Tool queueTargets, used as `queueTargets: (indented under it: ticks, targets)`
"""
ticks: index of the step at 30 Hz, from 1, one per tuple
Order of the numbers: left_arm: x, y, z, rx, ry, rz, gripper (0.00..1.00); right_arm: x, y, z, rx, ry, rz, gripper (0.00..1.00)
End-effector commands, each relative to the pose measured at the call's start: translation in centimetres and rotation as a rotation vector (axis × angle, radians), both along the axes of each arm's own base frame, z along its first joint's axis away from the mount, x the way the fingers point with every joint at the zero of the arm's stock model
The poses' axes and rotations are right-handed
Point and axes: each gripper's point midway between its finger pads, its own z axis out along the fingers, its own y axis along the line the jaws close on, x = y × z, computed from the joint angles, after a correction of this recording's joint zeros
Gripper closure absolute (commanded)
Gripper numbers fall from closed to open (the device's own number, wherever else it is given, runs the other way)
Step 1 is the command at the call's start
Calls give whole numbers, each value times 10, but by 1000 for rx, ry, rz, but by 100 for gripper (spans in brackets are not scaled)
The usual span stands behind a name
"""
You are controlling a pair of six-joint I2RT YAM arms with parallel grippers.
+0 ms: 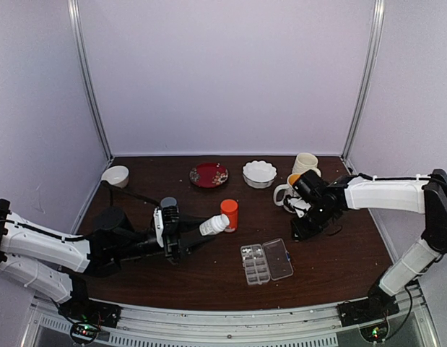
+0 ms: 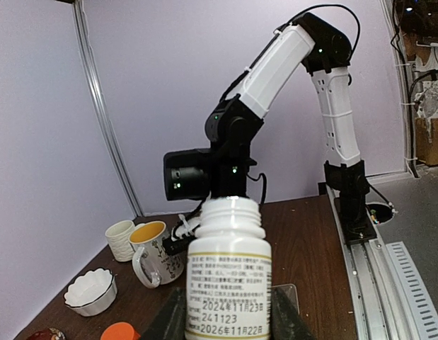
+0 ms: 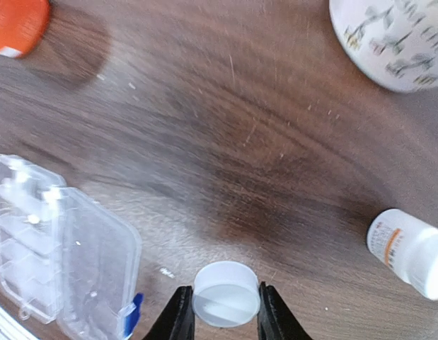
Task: Sort the pills into containers
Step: Pick up the lid of the pill bottle from the center of the board, then screw the lid of the pill bottle onto the pill bottle.
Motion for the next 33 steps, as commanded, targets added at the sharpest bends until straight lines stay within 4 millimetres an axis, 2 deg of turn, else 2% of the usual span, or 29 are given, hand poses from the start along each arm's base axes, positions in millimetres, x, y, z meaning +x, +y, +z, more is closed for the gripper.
queueTargets:
  ticks: [1,5,11,13,16,19,24,27,33]
  targets:
    - [-3,-4,11,-34,-16,-18,95,11,13,47,102,-119,33,74]
    - [-2,-7,10,-35,-6,-26,95,6,34,90,247,-202,121,76]
    - [-4,-10,10,-41,-1,-43,95,-45,103,194,680,-336,440,76]
    - [-4,-11,11,-41,2,-48,95,-61,119,223,764,-376,525,76]
    - [-5,-14,11,-37,10,-63,95,-84,139,251,847,-384,637,77]
    - [-5,-16,11,-37,21,-72,95,-102,155,270,880,-392,729,77]
    - [-7,-17,11,-33,27,-82,95,-124,171,285,909,-398,836,78]
    - [-8,-16,12,-33,24,-83,95,-127,175,284,886,-389,856,78]
    - [-8,-16,13,-33,26,-85,95,-128,183,265,768,-376,892,79]
